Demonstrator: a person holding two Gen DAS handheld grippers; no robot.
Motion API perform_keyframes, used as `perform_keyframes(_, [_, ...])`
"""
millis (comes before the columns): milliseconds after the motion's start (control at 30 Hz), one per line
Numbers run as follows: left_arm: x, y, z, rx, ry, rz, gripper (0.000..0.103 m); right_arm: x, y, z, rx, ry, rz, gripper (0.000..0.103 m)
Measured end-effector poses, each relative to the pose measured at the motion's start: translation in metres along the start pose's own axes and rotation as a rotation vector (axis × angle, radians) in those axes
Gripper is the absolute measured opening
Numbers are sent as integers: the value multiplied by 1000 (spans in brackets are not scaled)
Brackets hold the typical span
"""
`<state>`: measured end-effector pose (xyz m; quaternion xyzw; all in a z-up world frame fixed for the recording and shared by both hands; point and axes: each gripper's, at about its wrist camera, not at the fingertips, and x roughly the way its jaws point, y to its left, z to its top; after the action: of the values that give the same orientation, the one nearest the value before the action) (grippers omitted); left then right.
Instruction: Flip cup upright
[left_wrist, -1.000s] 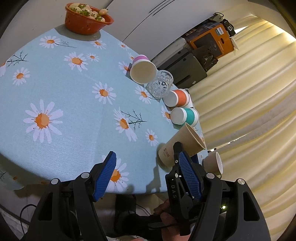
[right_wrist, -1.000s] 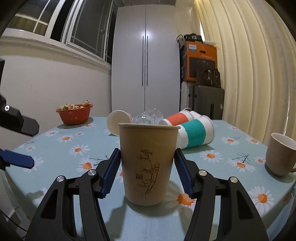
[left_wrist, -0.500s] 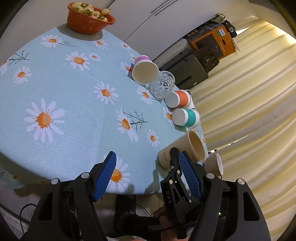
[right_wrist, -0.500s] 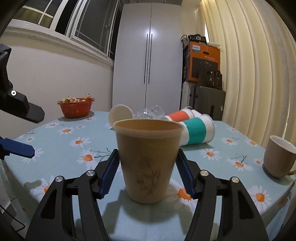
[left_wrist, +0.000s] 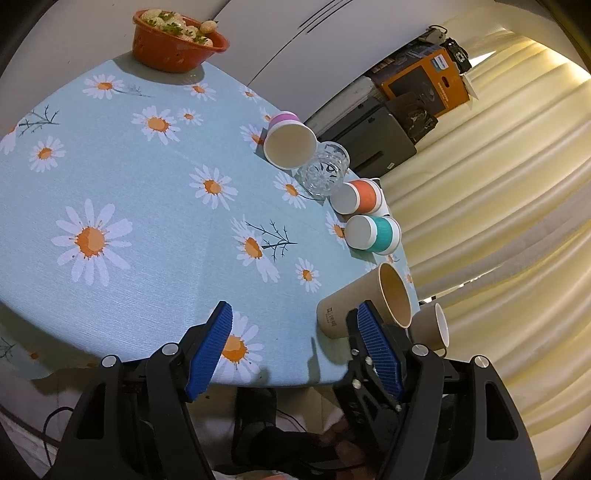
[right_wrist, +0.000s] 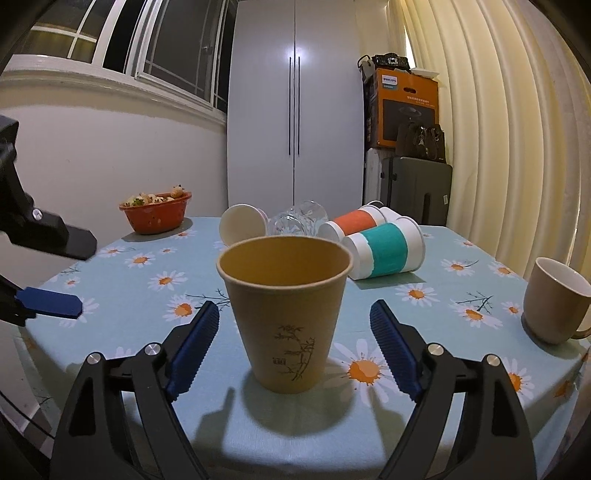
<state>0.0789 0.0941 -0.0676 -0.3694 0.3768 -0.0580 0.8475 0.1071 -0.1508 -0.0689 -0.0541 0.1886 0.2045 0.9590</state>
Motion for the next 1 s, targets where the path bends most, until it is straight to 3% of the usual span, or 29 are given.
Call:
perform_keyframes(267, [-15, -9, -2, 66, -63, 41, 69, -37, -8, 25, -35, -20, -10, 88])
perform_keyframes(633, [-39, -54, -33, 349, -194, 155, 69, -102, -59, 83, 6, 43, 90, 89])
perform_keyframes(733, [-45, -62, -44, 389, -206, 148, 69, -115, -70, 88, -9, 52, 112, 95])
perform_keyframes(1000, [-63, -81, -73, 509, -228, 142, 69, -141, -109, 79, 66, 98, 122, 95])
